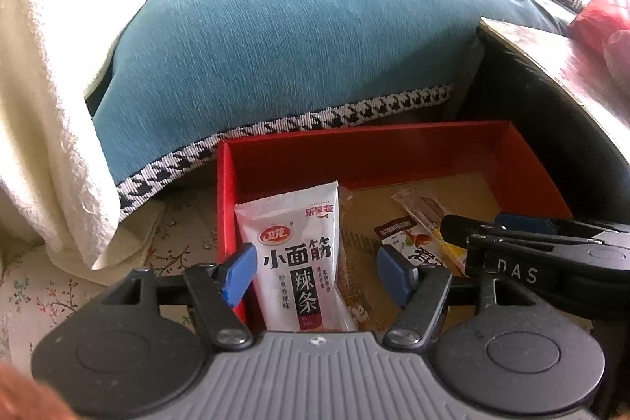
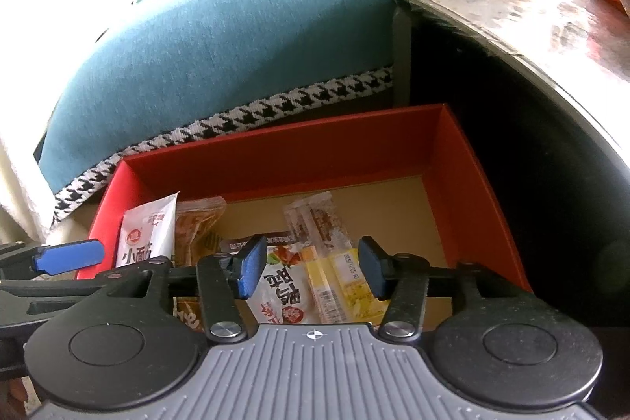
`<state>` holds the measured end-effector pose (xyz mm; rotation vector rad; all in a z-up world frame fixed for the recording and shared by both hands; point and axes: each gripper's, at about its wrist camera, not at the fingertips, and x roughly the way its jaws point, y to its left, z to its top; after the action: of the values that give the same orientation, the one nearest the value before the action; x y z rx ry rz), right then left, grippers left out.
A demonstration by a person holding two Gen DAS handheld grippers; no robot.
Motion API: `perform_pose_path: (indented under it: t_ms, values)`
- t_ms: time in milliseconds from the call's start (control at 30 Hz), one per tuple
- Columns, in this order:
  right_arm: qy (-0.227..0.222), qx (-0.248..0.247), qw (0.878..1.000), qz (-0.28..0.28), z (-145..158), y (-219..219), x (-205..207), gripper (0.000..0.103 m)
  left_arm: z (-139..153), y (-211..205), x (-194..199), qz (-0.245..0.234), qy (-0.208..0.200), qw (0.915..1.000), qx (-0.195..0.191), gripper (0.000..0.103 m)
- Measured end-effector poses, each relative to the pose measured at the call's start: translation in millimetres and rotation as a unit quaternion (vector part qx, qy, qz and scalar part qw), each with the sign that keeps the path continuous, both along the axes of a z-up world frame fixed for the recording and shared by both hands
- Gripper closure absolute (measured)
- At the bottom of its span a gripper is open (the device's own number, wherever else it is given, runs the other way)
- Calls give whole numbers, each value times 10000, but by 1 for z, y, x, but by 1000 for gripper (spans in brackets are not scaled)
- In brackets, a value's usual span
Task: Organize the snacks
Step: 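Move both tools back from the red box over the snack pile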
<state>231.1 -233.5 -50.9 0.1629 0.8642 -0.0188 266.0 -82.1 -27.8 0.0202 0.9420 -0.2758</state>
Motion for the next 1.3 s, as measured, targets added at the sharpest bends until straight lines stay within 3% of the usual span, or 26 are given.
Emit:
perform_pose_path:
  t_ms: [400,633,1300]
  values:
    - [-78,-33,9998,154,8,8,-12,35,25,22,-14,-65,-32,9987,-496,36]
    - [-87,-94,9997,209,12,14,-20,34,24,19,-29,-82,-87,9996,-258,36]
    - [-164,-100,9995,268,33,26,-66,26,30,44,-61,38,-48,9994,-353,36]
